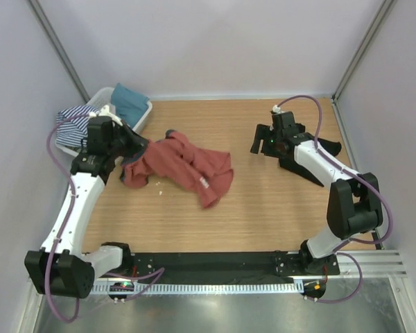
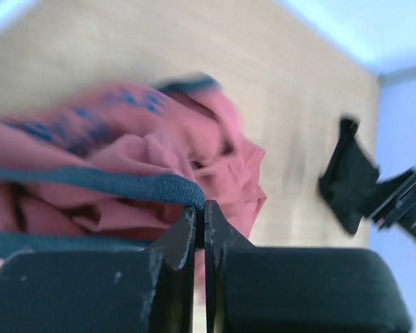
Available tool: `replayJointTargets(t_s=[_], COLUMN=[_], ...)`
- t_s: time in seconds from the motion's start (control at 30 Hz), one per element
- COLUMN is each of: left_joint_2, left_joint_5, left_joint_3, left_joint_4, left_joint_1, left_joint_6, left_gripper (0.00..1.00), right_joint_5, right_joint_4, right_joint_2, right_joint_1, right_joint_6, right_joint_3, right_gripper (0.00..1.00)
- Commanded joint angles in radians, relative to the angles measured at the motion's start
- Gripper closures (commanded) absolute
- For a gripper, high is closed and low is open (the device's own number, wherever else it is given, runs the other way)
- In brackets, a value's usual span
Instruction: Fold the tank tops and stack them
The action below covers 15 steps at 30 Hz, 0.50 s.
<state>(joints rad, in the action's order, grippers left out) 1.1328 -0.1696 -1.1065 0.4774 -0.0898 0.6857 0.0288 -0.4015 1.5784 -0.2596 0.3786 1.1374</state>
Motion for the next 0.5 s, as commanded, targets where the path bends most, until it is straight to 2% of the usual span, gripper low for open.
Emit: replayJointTargets(t_s=[0.0, 0.1, 0.23, 0.33, 0.47], left_joint_2=[0.021, 0.024, 0.019, -0.002, -0.013], left_joint_5=[-0.139, -0.156, -0.173, -0.139, -0.091], left_joint_3=[0.048, 0.017, -0.006, -0.021, -0.056], left_joint_4=[0.052, 0.07, 0.09, 0.121, 0.176], left_joint_1=[-0.001, 0.001, 0.002, 0.002, 0.001], left_joint_6=[0.006, -0.012, -0.028, -0.046, -0.089], left_gripper=[1.0, 1.0, 1.0, 1.0, 1.0], right_joint_5=[0.103, 0.207, 0.238, 0.231, 0.168], right_joint_4=[0.058, 0.063, 0.066, 0.104, 0.148], right_joint_2=[0.028, 0.028, -0.021, -0.058, -0.112], right_joint_1=[-0.003, -0.035, -0.201, -0.297, -0.437], right_joint_6=[-0.01, -0.039, -0.081, -0.058, -0.009], right_joint_3=[-0.005, -0.021, -0.089, -0.149, -0.183], right_gripper=[0.22, 0.22, 0.25, 0.35, 0.39])
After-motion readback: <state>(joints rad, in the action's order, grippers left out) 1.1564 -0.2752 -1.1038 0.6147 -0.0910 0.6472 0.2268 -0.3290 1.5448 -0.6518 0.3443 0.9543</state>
